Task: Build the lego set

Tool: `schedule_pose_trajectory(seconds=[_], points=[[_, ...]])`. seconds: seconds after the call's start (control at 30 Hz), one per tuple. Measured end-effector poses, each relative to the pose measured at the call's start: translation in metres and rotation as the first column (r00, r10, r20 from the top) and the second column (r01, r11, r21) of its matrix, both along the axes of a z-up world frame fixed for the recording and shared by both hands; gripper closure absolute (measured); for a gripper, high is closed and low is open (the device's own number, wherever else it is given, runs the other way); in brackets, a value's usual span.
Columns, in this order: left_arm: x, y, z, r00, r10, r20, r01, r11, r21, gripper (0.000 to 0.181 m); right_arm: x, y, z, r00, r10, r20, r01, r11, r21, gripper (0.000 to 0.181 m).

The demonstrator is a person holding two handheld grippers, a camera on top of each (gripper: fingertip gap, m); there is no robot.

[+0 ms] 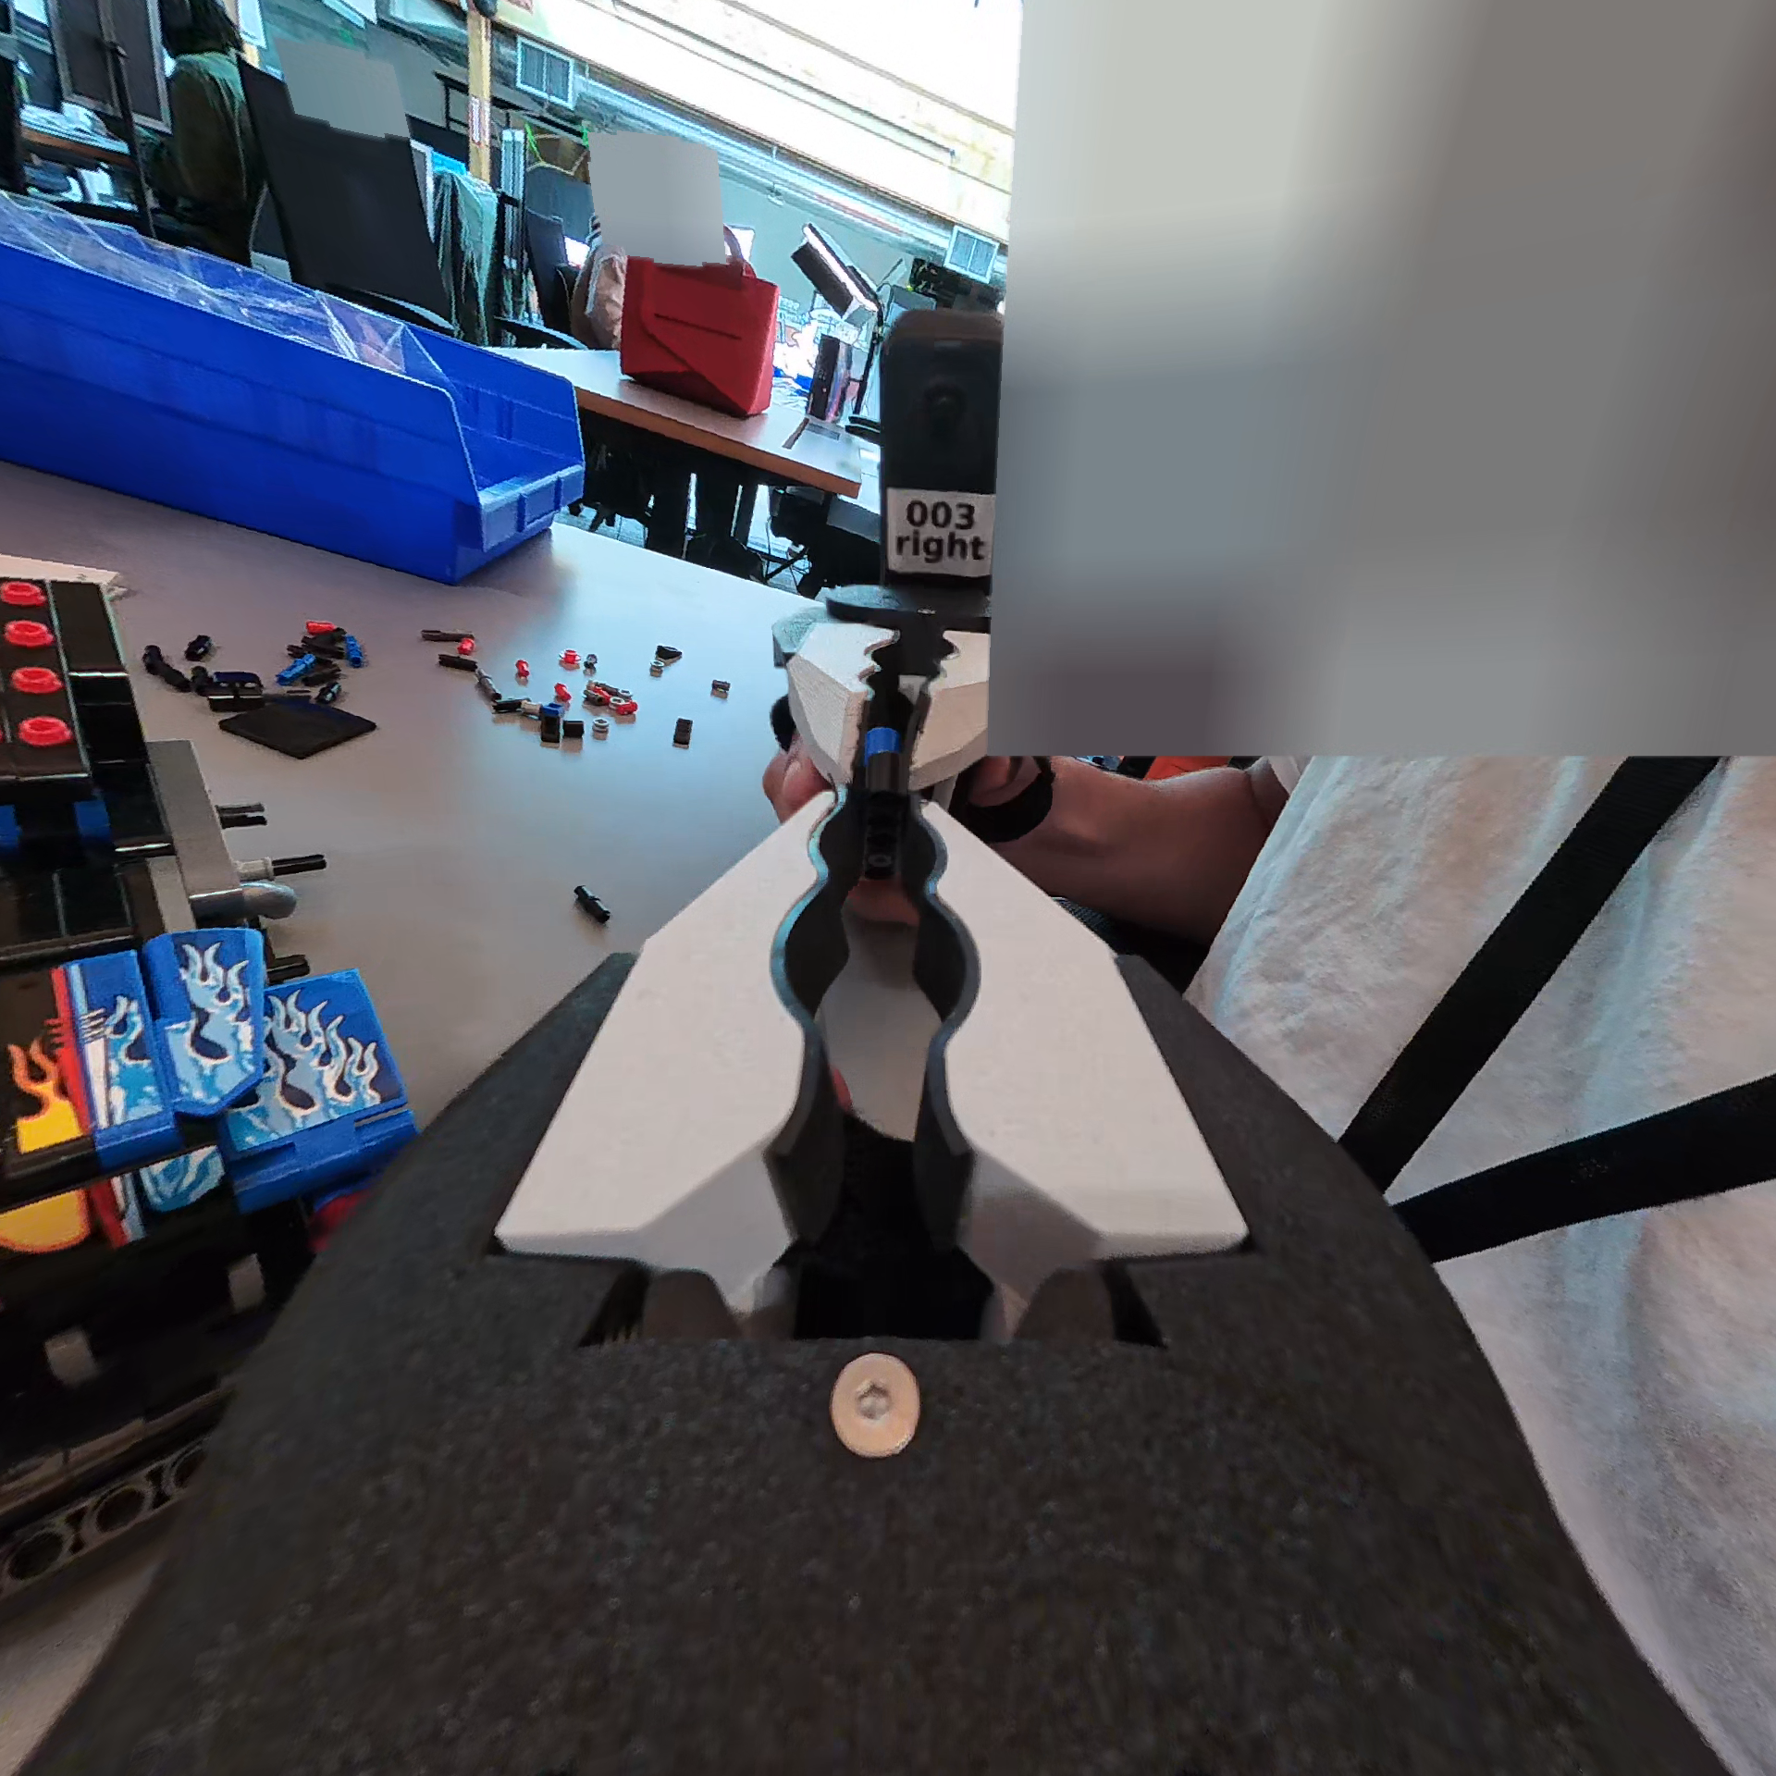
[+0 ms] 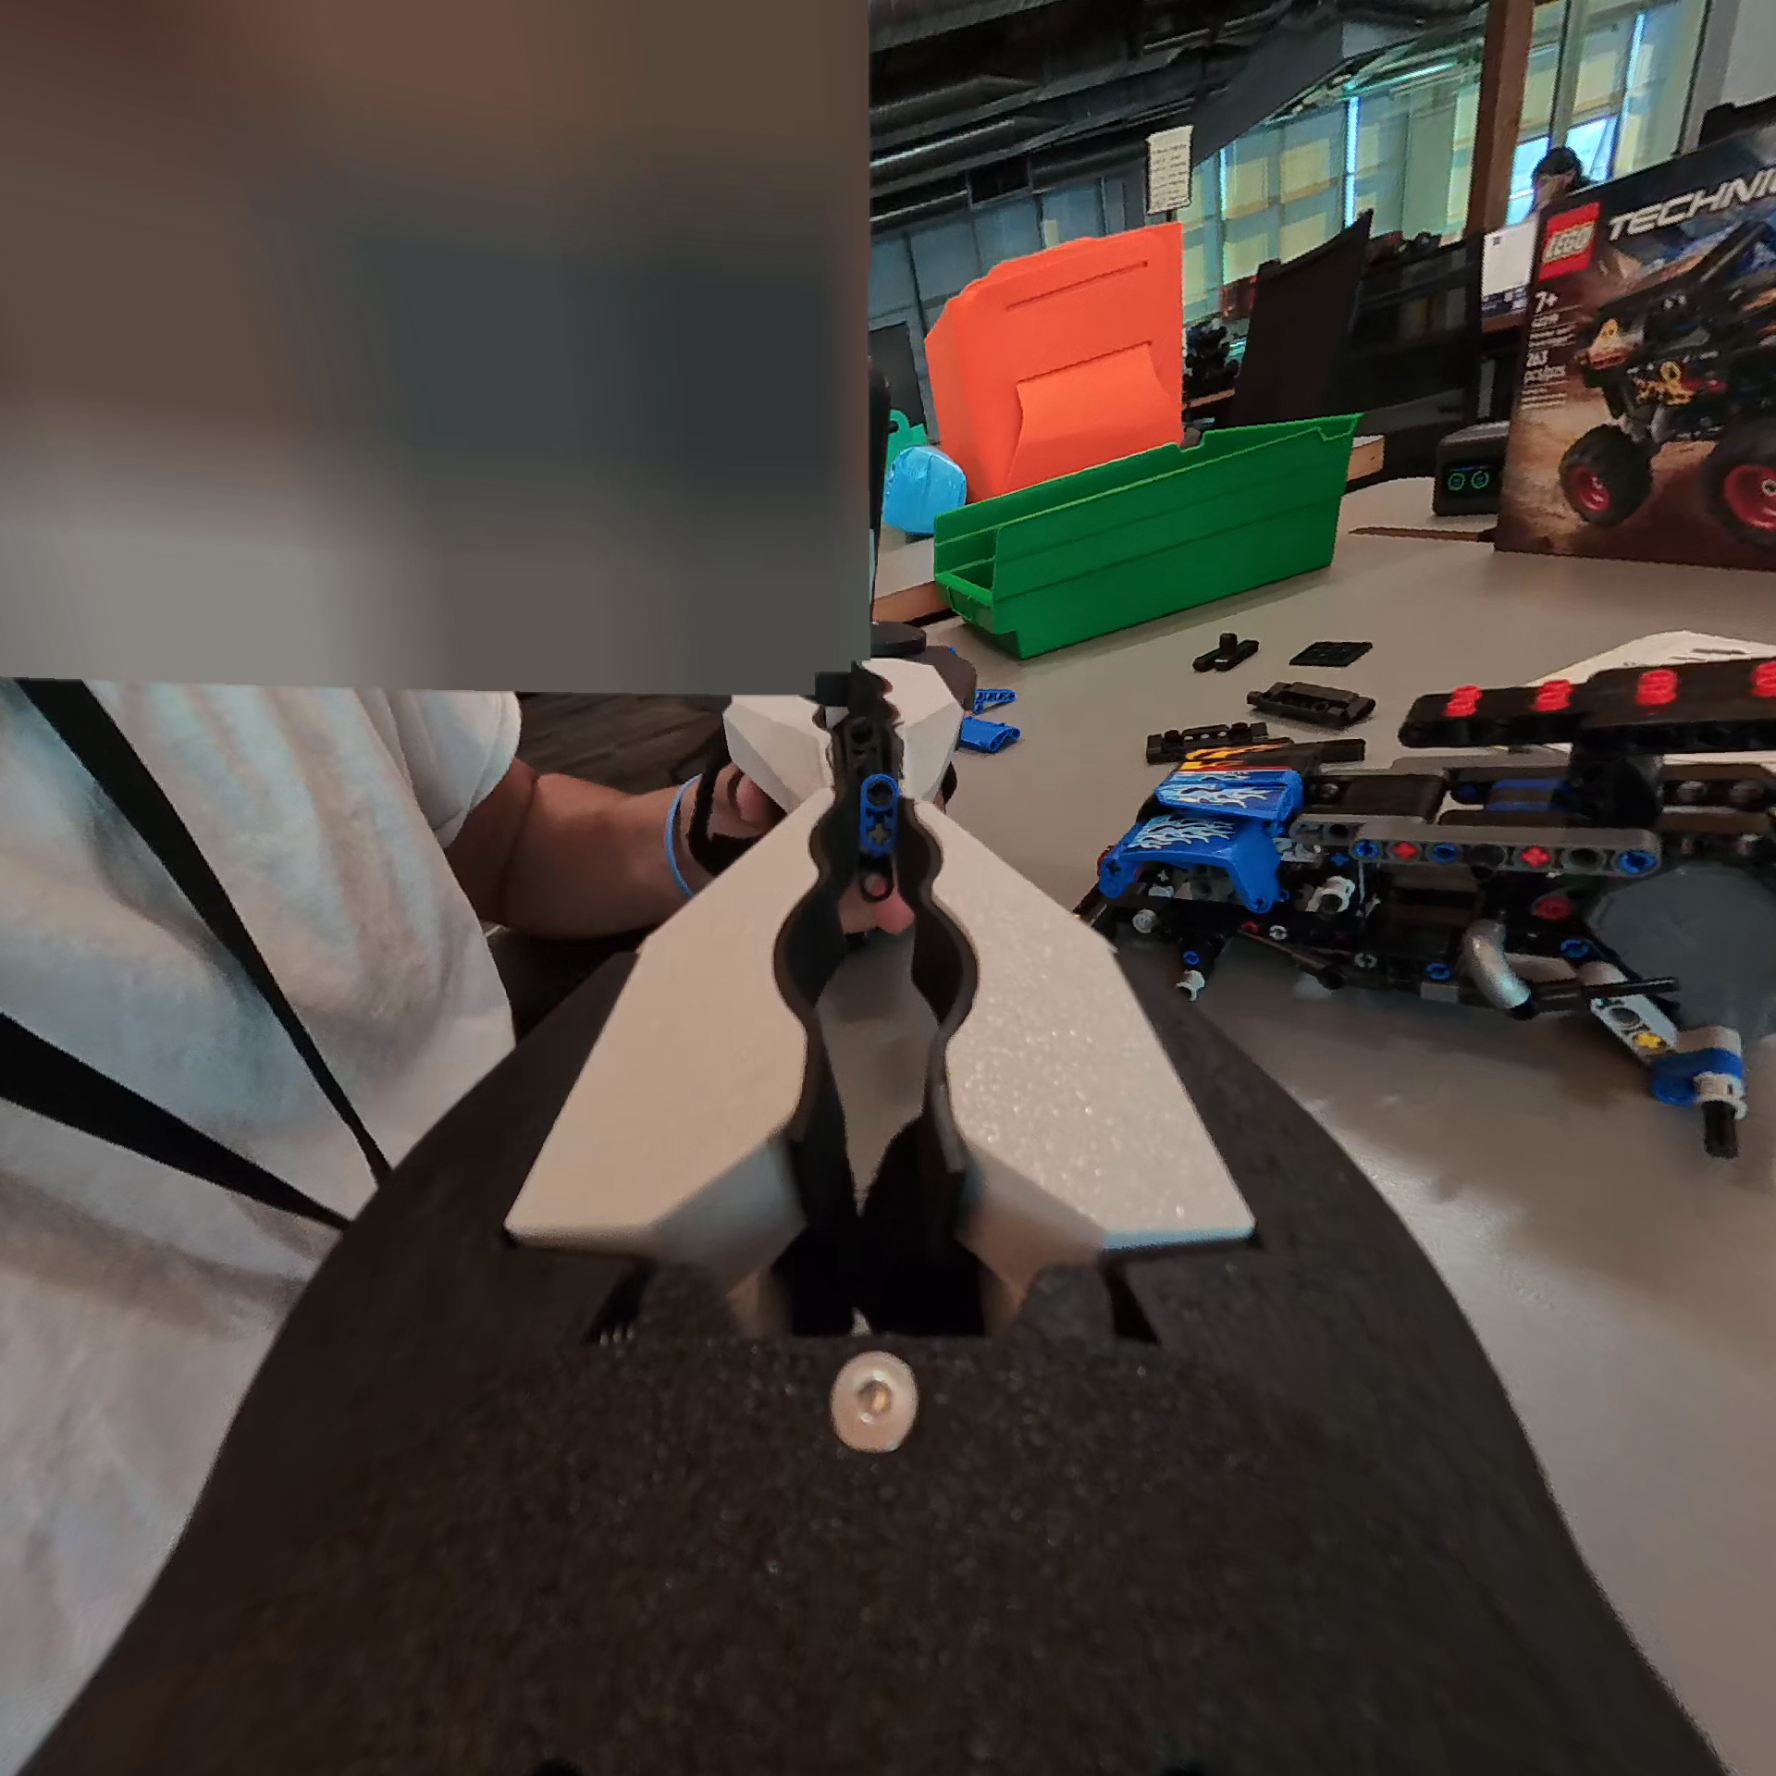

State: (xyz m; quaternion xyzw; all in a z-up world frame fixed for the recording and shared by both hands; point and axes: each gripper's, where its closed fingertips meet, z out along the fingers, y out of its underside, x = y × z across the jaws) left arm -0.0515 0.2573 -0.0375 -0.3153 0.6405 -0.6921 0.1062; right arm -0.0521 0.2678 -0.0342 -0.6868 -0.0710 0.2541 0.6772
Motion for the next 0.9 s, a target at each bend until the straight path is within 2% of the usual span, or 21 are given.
schedule_pose_trajectory(seconds=[0.2,0.33,0.47,0.53,0.57,0.63,0.73,0.9], points=[[-0.004,-0.004,0.001,0.999,-0.050,-0.023,0.049,0.998,-0.034,0.175,-0.006,-0.006,0.001,0.996,0.082,0.039,-0.083,0.996,0.019,0.174],[-0.004,-0.005,0.000,0.998,-0.052,-0.028,0.051,0.998,-0.031,0.176,-0.006,-0.007,0.000,0.995,0.089,0.055,-0.090,0.996,0.013,0.174],[-0.001,-0.002,0.003,0.999,-0.026,-0.026,0.025,0.998,-0.056,0.175,-0.001,-0.003,0.004,0.992,-0.007,0.127,0.006,1.000,0.010,0.172],[0.002,0.001,0.004,1.000,-0.002,-0.026,0.000,0.998,-0.065,0.175,0.003,0.000,0.003,0.962,-0.104,0.251,0.107,0.994,0.002,0.147],[0.003,0.004,0.004,1.000,0.012,-0.027,-0.014,0.997,-0.072,0.175,0.006,0.002,0.001,0.931,-0.155,0.331,0.168,0.986,-0.010,0.137],[0.009,0.010,0.004,0.998,0.052,-0.039,-0.055,0.995,-0.087,0.175,0.009,0.006,-0.005,0.841,-0.247,0.481,0.283,0.959,-0.004,0.131],[0.011,0.013,0.005,0.996,0.072,-0.045,-0.076,0.992,-0.101,0.175,0.007,0.013,-0.011,0.711,-0.327,0.622,0.396,0.918,0.030,0.136],[0.012,0.013,0.004,0.994,0.093,-0.056,-0.099,0.989,-0.107,0.175,0.016,0.020,-0.007,0.474,-0.450,0.757,0.530,0.833,0.163,0.146]])
